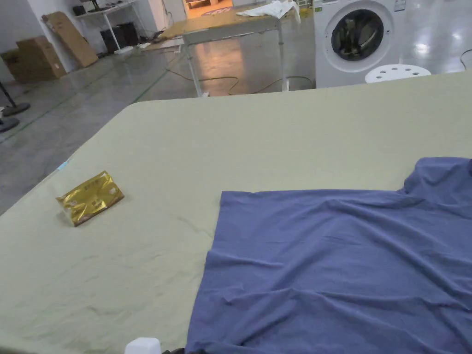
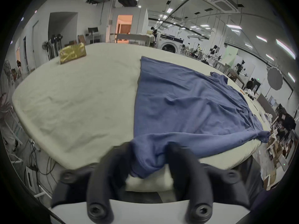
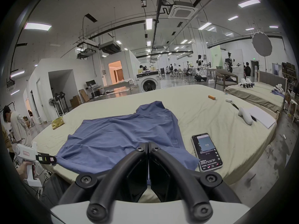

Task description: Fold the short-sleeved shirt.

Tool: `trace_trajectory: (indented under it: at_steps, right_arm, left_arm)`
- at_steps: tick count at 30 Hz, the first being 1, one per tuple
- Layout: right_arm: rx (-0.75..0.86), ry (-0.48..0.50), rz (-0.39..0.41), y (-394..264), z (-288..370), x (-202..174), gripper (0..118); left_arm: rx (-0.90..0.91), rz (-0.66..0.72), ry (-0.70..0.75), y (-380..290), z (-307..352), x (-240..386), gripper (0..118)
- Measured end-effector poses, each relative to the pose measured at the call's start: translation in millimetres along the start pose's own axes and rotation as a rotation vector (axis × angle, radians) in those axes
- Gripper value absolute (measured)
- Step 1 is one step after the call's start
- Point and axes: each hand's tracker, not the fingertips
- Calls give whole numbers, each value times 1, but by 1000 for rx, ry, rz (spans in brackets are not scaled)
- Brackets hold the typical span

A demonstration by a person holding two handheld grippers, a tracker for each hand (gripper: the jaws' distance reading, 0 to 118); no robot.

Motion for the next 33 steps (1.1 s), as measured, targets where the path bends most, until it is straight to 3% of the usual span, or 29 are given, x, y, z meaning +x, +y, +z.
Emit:
trace_trajectory:
  at_steps: [1, 8, 11, 12, 19, 22, 24, 25, 26, 29, 33]
  right_arm:
    - [-3, -9, -4, -1, 1, 2, 0]
    - [-81, -82, 7, -13, 1, 26, 2]
    - [-145, -120, -14, -31, -7, 42, 67]
    - [-173, -130, -37, -35, -9, 45, 69]
    - [-317, -142, -46, -78, -43, 63, 67]
    - [-301, -156, -58, -81, -48, 64, 42]
    - [-281, -138, -71, -76, -41, 68, 3]
    - [-257, -58, -133, -73, -39, 70, 3]
    - [-232, -73, -150, -70, -35, 68, 2]
    - [-201, -111, -7, -44, -31, 57, 2]
    - [-107, -49, 13, 0, -48, 48, 2]
  left_arm:
    - [5, -2, -7, -2, 1, 0, 9]
    - [-43, -70, 23, -1, -8, 14, 8]
    - [-32, -66, 25, -5, -8, 14, 8]
    - [-31, -59, 26, -5, -8, 14, 8]
    - [-25, -36, 29, -6, -1, 22, 8]
    - [-26, -41, 32, -5, 1, 24, 8]
    - [-21, -43, 38, -5, 3, 28, 7]
    - [-12, -66, 40, -5, 6, 29, 6]
    - [7, -118, 44, -4, 10, 31, 6]
    - [63, -53, 13, 11, 28, 31, 5]
    - [157, -54, -13, 58, 45, 34, 5]
